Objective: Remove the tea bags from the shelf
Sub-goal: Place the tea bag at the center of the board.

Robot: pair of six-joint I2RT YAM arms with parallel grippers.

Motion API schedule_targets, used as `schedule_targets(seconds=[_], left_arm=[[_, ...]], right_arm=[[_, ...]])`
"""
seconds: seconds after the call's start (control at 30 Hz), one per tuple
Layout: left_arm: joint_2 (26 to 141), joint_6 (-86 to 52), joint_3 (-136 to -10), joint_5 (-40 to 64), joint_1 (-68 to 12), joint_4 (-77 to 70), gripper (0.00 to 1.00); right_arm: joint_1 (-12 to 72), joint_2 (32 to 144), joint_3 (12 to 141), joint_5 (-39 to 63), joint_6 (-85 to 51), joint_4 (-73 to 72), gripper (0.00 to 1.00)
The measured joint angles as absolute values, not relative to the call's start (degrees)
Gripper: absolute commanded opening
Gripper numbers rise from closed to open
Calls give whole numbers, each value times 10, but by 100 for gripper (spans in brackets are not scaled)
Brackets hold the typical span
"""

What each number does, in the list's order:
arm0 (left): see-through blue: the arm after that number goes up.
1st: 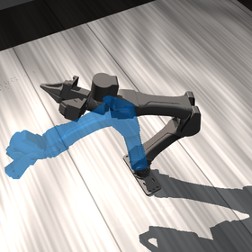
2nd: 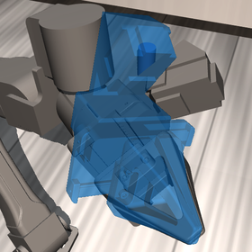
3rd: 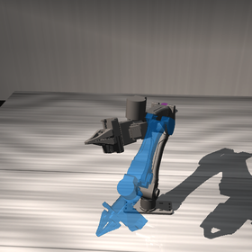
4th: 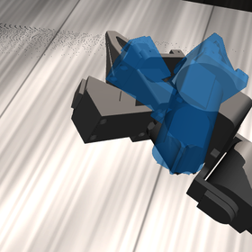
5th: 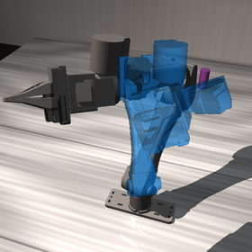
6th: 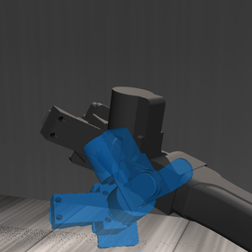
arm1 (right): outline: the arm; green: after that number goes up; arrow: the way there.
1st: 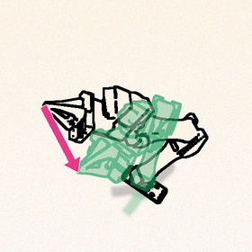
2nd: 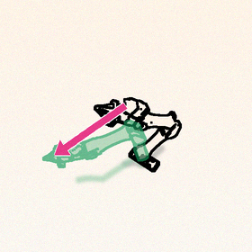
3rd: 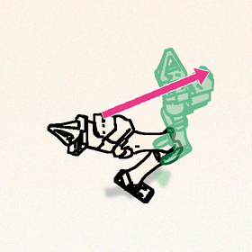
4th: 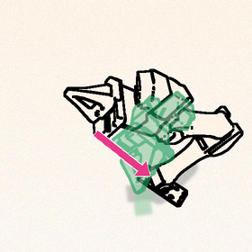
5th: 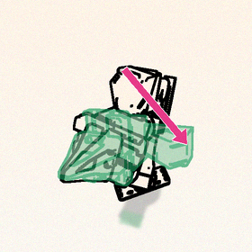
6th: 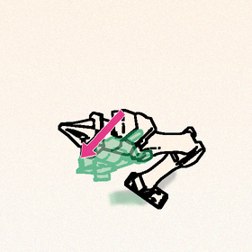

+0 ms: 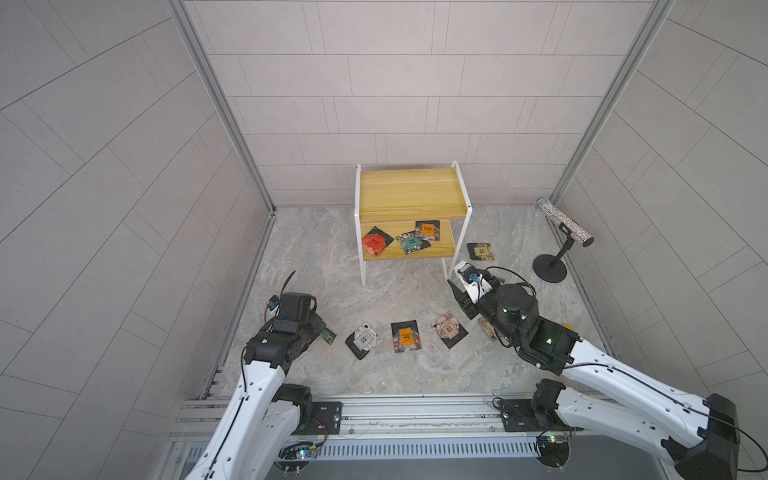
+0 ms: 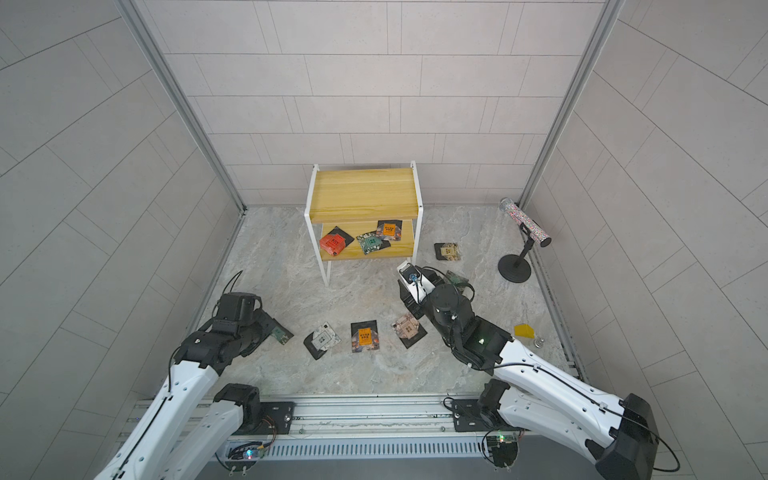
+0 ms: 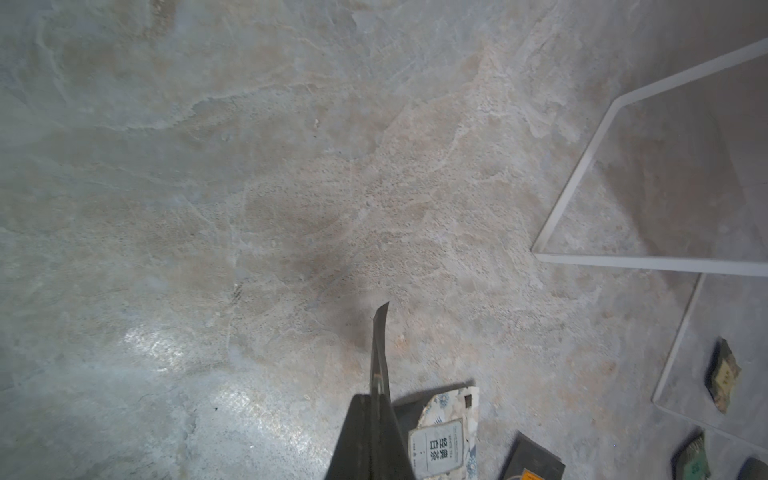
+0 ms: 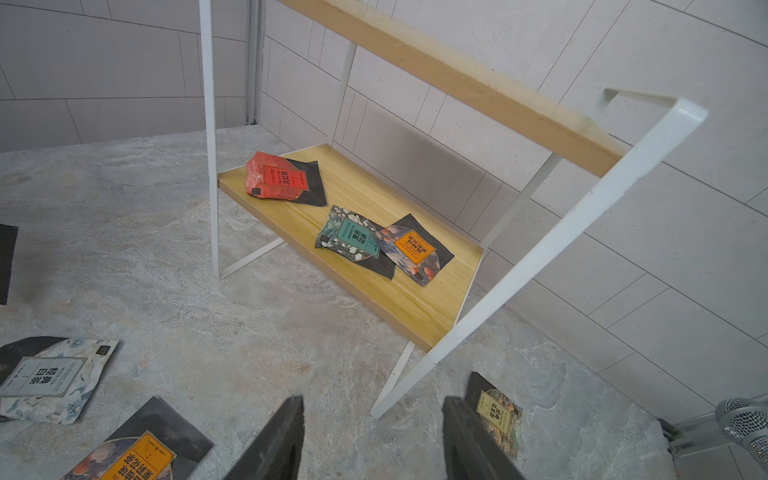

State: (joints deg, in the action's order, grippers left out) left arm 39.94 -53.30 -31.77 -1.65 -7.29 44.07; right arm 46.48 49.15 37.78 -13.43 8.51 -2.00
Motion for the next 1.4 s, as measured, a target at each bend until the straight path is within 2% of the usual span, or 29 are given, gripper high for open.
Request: schedule_targets(seconds=[0.23, 0.33, 0.53, 0.93, 0.97, 1.03, 1.13, 1.4], left_arm=[[427, -547, -291, -55, -70, 438, 5], [443, -551, -287, -67, -68, 436, 11], [486, -561, -282, -88, -67, 434, 16], [482, -571, -260, -92, -64, 441, 40], [480, -571, -257, -91, -64, 442, 45], [474, -574, -255, -90, -64, 444, 47], [464, -573, -255, -88, -64, 447, 60], [458, -569, -261, -70, -64, 455, 71]], right_arm=[[465, 492, 371, -130, 78, -22, 57], [465, 492, 371, -129, 76, -24, 57], [465, 502, 371, -128, 74, -28, 57], [465, 505, 370, -128, 72, -33, 58], [465, 505, 370, -128, 72, -33, 57], [465, 506, 370, -128, 72, -33, 58], [465, 506, 370, -128, 72, -33, 58], [465, 506, 370, -124, 60, -27, 60]])
